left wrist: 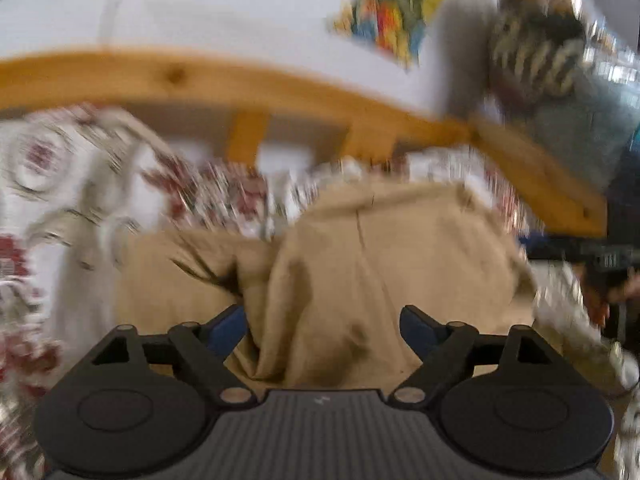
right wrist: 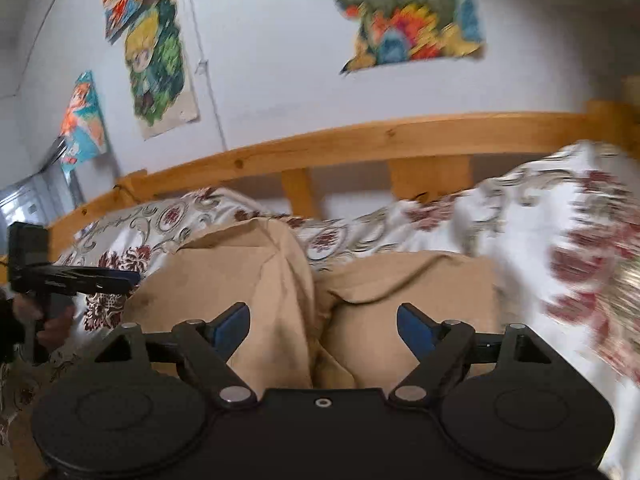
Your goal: Fold large clothes
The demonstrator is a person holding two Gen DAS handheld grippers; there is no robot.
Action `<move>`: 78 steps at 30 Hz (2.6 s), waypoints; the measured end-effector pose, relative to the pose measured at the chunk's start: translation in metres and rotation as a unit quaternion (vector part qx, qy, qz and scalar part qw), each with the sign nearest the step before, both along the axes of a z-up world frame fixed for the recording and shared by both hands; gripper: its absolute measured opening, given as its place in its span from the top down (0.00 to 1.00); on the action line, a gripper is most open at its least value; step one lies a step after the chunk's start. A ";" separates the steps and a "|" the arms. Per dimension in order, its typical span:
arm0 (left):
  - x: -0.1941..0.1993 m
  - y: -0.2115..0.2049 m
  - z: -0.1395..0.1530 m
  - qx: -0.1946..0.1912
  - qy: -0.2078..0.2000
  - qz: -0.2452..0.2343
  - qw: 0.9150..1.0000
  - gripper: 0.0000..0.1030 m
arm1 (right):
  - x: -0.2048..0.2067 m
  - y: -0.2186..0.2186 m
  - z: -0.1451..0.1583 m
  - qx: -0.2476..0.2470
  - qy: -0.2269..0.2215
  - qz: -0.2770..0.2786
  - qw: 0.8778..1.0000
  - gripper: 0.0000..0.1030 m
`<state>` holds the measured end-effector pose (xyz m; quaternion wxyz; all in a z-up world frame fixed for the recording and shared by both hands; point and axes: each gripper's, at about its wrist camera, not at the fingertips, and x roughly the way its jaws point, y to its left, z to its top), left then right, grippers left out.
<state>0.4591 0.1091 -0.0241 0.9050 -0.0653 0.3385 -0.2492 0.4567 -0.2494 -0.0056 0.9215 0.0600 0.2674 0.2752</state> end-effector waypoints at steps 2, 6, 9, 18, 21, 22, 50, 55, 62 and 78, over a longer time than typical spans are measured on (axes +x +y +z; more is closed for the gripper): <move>0.013 -0.006 -0.008 0.021 0.022 -0.005 1.000 0.17 | 0.018 0.010 -0.009 0.001 0.025 0.012 1.000 0.22; 0.009 -0.015 -0.011 0.050 0.010 0.001 0.999 0.30 | 0.033 0.026 -0.018 -0.009 0.052 0.036 0.998 0.73; -0.009 -0.025 -0.013 0.094 -0.037 -0.005 0.995 0.46 | 0.015 0.036 -0.005 -0.044 -0.029 0.026 0.998 0.96; -0.072 -0.054 -0.035 0.227 -0.094 0.027 0.969 0.43 | -0.085 0.050 -0.010 -0.232 -0.235 0.051 0.943 0.92; -0.091 -0.028 -0.027 0.129 -0.046 0.021 0.990 0.27 | -0.097 0.033 -0.024 -0.213 -0.160 0.043 0.963 0.75; -0.098 -0.016 -0.025 0.090 -0.025 0.021 0.995 0.23 | -0.102 0.022 -0.024 -0.180 -0.124 0.032 0.975 0.71; -0.008 0.045 -0.040 -0.118 0.112 0.197 0.967 0.95 | 0.000 -0.004 -0.055 0.080 0.096 -0.132 0.983 0.99; -0.042 0.024 0.002 -0.041 -0.080 0.156 0.984 0.96 | -0.028 0.026 -0.014 -0.025 -0.104 -0.134 0.985 1.00; -0.035 0.021 -0.041 0.016 0.002 0.158 0.987 0.94 | -0.017 0.018 -0.051 -0.039 -0.010 -0.140 0.989 1.00; -0.022 -0.023 -0.005 0.101 -0.065 0.219 0.968 0.17 | -0.032 0.097 -0.025 -0.167 -0.162 -0.103 0.967 0.46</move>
